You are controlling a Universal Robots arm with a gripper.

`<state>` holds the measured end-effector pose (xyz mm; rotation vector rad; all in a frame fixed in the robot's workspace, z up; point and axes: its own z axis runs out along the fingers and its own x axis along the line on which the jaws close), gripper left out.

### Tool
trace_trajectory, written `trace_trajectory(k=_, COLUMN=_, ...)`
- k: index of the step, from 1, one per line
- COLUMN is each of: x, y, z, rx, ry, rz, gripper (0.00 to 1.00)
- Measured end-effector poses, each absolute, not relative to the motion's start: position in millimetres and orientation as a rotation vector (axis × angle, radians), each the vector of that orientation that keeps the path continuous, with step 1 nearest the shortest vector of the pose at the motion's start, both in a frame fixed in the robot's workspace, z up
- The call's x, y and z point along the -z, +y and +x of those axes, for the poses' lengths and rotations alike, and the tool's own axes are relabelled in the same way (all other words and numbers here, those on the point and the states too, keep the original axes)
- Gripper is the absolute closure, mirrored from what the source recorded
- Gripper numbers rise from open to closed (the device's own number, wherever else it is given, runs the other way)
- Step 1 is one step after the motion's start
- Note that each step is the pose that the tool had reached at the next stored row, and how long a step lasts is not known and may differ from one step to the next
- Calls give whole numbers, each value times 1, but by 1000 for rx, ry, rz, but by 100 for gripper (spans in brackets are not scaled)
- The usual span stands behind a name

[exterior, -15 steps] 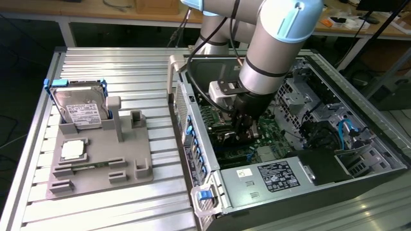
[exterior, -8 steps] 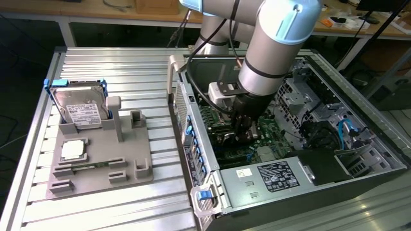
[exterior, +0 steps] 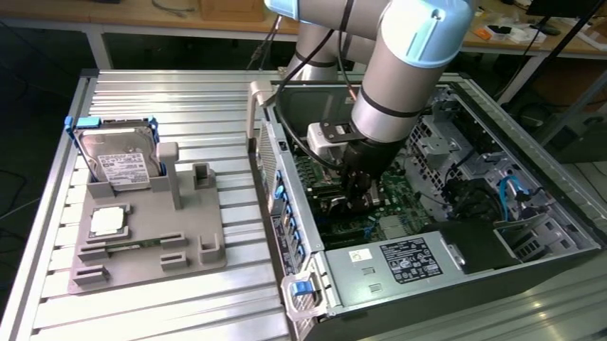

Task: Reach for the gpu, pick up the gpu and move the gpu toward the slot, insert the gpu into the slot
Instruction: 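Insert the gpu into the slot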

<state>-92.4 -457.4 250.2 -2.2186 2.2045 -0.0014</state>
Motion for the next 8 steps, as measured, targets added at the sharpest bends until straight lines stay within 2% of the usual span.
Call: trace_trajectory(k=8, x=-246, y=-457, z=-93, rx=2, ry=2204, rz=-2218, gripper=73)
